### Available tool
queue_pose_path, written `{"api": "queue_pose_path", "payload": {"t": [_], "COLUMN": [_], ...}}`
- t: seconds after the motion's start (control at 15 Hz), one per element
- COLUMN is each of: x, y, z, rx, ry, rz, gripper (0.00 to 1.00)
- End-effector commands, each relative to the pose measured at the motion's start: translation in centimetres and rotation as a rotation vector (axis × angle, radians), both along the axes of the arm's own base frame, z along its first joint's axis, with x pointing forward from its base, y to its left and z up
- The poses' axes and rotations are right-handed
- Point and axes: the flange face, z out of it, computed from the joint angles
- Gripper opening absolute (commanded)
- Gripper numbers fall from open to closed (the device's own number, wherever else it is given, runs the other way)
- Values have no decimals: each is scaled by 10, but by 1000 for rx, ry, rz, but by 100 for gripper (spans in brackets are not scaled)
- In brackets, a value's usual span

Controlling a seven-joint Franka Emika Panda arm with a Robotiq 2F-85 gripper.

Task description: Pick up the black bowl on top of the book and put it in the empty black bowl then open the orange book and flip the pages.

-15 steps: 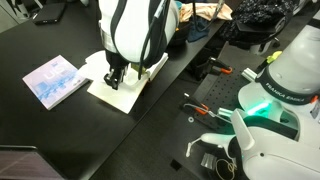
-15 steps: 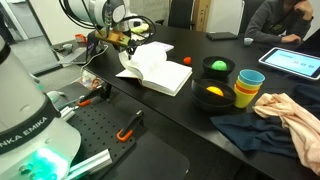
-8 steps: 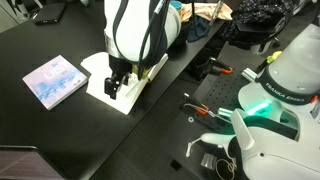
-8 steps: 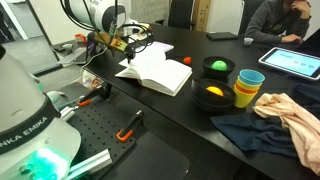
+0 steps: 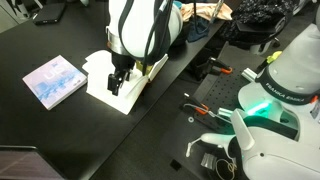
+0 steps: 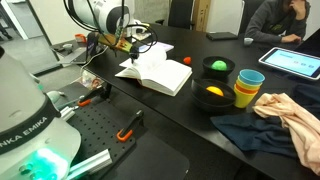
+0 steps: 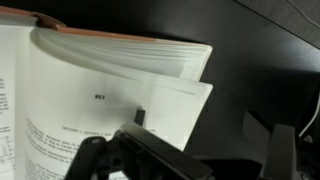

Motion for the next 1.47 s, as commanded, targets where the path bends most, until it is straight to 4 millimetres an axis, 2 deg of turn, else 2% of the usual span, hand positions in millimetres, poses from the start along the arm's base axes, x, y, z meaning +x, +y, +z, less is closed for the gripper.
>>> {"api": "queue_pose_path", "payload": {"t": [0.0,0.13,0.27,0.8,1.13,1.4], "x": [0,5,6,-16,-27,-22], "y": [-13,-22,-25,7,17,20], "z": [7,8,1,-17,-15,4], "rx": [-85,-121,-110,28,61,54], "ry": [-72,-83,-67,-38,-68,-70], "rz": [45,35,10,94,175,202], "gripper": [100,100,100,100,100,100]}}
